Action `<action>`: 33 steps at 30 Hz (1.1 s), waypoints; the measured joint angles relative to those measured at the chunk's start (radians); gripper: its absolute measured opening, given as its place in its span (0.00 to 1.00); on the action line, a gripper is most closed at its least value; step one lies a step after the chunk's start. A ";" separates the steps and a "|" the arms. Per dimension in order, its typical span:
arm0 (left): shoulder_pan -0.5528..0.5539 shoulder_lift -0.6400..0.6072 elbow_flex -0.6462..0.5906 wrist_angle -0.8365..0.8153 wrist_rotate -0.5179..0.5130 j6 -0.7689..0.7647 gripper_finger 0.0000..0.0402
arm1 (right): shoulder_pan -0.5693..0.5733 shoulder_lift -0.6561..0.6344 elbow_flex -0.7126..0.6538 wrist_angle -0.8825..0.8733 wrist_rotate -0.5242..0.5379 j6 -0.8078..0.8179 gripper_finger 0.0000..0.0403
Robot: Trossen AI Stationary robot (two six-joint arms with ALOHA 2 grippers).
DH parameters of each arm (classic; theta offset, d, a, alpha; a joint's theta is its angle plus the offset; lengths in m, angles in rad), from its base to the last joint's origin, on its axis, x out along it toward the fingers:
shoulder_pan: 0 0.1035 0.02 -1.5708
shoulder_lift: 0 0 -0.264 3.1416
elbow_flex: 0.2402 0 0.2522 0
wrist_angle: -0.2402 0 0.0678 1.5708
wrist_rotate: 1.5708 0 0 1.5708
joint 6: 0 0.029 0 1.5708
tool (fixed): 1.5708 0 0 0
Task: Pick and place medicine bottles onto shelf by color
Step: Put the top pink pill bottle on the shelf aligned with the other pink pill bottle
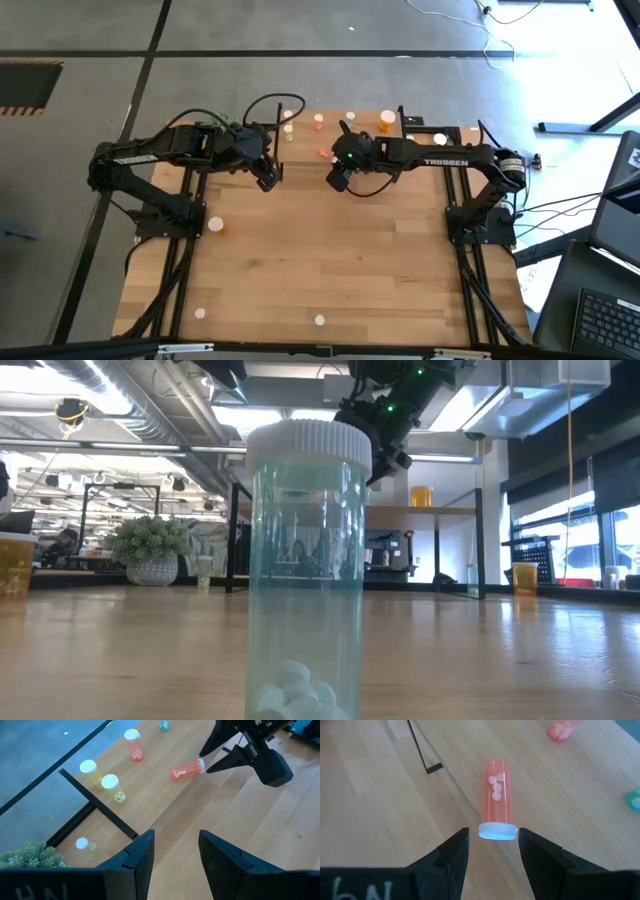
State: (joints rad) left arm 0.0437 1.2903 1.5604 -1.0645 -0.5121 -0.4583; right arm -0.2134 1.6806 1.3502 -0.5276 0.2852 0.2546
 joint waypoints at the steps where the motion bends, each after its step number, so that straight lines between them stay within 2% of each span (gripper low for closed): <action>1: 0.000 0.000 0.000 0.000 0.000 0.000 0.37 | 0.000 0.000 0.000 0.003 0.000 0.000 0.43; 24: 0.011 0.000 0.000 0.000 0.000 0.000 0.37 | -0.014 0.022 0.001 0.045 0.006 -0.053 0.43; 33: 0.011 0.000 0.000 0.000 0.000 -0.001 0.37 | -0.049 0.022 0.001 0.045 -0.035 -0.058 0.43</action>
State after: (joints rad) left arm 0.0551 1.2903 1.5604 -1.0645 -0.5121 -0.4598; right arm -0.2627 1.7023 1.3510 -0.4828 0.2503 0.1970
